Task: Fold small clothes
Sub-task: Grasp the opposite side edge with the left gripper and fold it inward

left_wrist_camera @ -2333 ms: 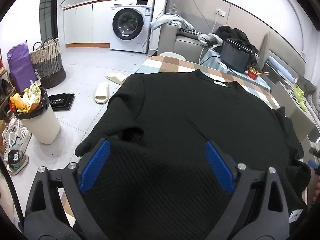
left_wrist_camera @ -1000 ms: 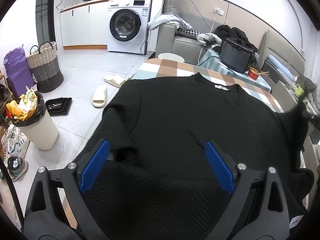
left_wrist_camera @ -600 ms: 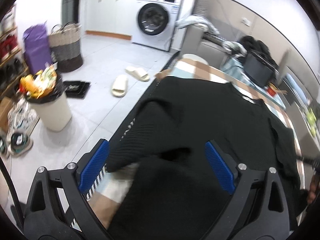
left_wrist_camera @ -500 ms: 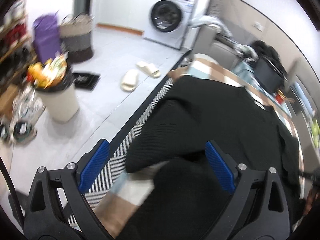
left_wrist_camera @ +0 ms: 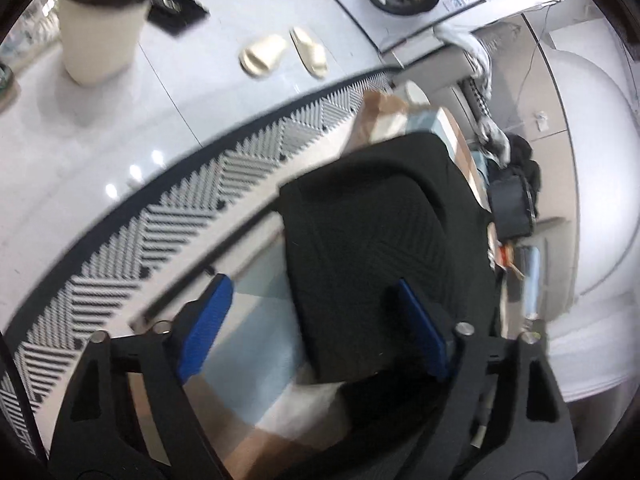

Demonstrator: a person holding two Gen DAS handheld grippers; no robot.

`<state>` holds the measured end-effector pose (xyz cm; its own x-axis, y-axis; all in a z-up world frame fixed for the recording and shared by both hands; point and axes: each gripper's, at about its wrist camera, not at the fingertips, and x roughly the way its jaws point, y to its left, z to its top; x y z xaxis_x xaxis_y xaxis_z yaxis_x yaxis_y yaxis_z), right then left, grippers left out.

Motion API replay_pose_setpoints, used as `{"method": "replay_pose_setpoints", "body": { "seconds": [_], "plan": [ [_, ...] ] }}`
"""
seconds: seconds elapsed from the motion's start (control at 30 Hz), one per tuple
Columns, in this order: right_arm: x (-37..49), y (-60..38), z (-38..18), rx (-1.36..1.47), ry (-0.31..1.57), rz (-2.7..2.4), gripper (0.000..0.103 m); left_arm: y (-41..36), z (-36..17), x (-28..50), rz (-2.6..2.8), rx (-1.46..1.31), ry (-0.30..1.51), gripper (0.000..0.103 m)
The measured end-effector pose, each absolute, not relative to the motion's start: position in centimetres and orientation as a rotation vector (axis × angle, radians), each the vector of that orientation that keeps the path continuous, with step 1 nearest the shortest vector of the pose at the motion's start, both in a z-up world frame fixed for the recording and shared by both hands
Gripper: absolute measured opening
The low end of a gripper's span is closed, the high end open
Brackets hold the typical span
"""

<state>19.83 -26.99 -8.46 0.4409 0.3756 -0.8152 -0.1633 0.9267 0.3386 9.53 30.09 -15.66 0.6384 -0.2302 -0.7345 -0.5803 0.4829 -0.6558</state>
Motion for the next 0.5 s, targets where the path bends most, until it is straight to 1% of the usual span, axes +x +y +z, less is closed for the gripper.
{"method": "replay_pose_setpoints", "body": {
  "seconds": [0.03,0.07,0.1,0.13,0.17,0.2,0.23,0.3,0.5],
  "plan": [
    [19.9,-26.8,-8.6,0.227,1.062,0.336,0.046,30.0,-16.1,9.8,0.229,-1.108,0.890,0.051],
    [20.1,-26.8,-8.7,0.231,1.062,0.330,0.046,29.8,-16.3,10.3,0.216,-1.127,0.887,0.042],
    [20.1,-26.9,-8.7,0.237,1.063,0.324,0.046,29.6,-16.4,10.6,0.210,-1.132,0.881,0.035],
    [20.0,-27.0,-8.7,0.241,1.063,0.323,0.046,29.5,-16.1,10.8,0.213,-1.109,0.859,0.022],
    [19.9,-27.2,-8.7,0.248,1.062,0.321,0.046,29.3,-15.5,11.2,0.226,-1.075,0.841,0.016],
    [19.8,-27.3,-8.6,0.252,1.059,0.318,0.046,29.2,-15.0,11.3,0.238,-1.041,0.830,0.007],
    [19.7,-27.4,-8.5,0.255,1.055,0.315,0.046,28.9,-14.3,11.5,0.242,-1.019,0.817,0.005],
    [19.5,-27.7,-8.4,0.267,1.046,0.314,0.045,28.6,-12.6,11.6,0.260,-0.973,0.795,0.004],
    [18.8,-28.4,-8.0,0.302,1.020,0.321,0.046,25.0,-4.0,15.7,0.276,-0.688,0.728,0.004]
  ]
}}
